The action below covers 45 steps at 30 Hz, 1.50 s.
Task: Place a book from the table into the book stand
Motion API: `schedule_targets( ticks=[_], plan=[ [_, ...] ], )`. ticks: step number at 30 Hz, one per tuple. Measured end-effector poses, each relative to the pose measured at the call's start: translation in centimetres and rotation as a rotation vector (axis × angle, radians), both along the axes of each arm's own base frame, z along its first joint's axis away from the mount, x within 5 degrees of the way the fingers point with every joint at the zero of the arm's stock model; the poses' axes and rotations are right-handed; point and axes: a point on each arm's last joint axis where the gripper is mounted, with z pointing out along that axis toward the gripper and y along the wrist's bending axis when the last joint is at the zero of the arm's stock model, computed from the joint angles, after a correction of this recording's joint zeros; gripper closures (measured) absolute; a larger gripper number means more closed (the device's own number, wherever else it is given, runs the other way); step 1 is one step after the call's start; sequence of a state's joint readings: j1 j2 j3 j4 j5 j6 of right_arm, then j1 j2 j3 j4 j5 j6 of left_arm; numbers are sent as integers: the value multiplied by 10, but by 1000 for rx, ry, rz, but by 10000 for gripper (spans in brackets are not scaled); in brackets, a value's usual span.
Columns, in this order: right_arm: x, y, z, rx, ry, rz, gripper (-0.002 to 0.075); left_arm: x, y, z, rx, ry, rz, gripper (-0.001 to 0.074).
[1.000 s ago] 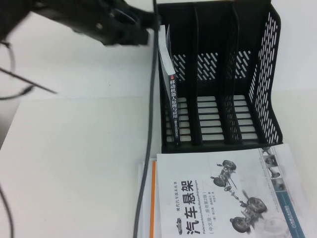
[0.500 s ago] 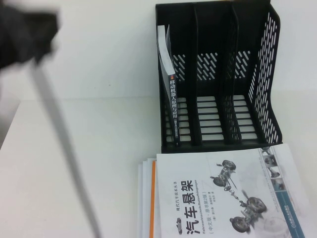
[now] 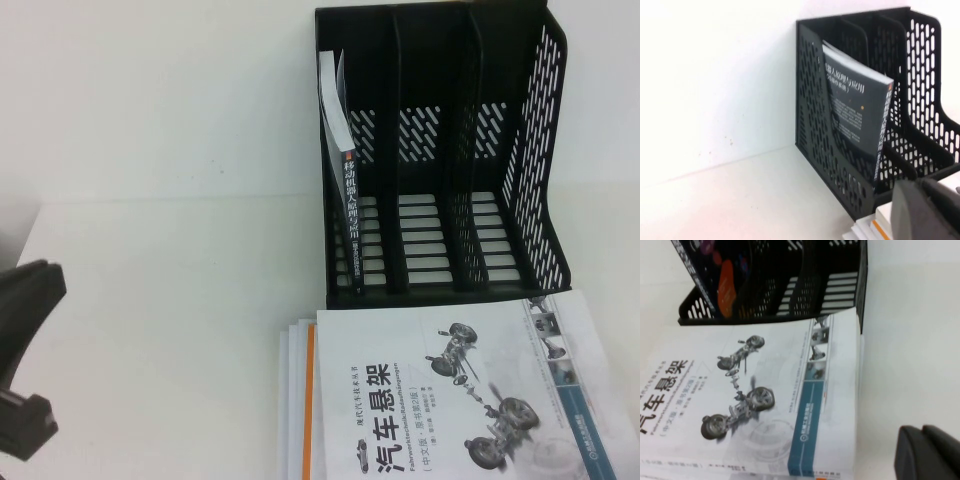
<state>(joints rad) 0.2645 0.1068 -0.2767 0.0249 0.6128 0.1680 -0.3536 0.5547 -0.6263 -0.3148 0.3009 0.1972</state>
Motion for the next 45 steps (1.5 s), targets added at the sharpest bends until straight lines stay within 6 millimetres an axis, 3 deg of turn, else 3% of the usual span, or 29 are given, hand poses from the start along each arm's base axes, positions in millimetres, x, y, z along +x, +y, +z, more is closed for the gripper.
schedule_targets(
  ticks=[8,18,24,29,33,37,40,45],
  plan=[
    [3,1,-15,1,26,0,729,0,-1,-16,25,58,-9,734],
    [3,1,-17,0,32,0,729,-7,-1,-27,81,157,-43,734],
    [3,1,-17,3,33,0,729,-39,26,-27,237,100,95,734],
    [3,1,-17,3,33,0,729,-66,40,-39,233,44,228,734],
    [3,1,-17,3,33,0,729,-64,42,-63,180,-33,282,734],
    [3,1,-17,3,33,0,729,-51,39,-107,69,-57,293,734],
    [3,1,-17,3,33,0,729,-43,39,-144,24,-44,307,734],
    [3,1,-17,3,33,0,729,-47,38,-172,40,79,299,735]
  ],
)
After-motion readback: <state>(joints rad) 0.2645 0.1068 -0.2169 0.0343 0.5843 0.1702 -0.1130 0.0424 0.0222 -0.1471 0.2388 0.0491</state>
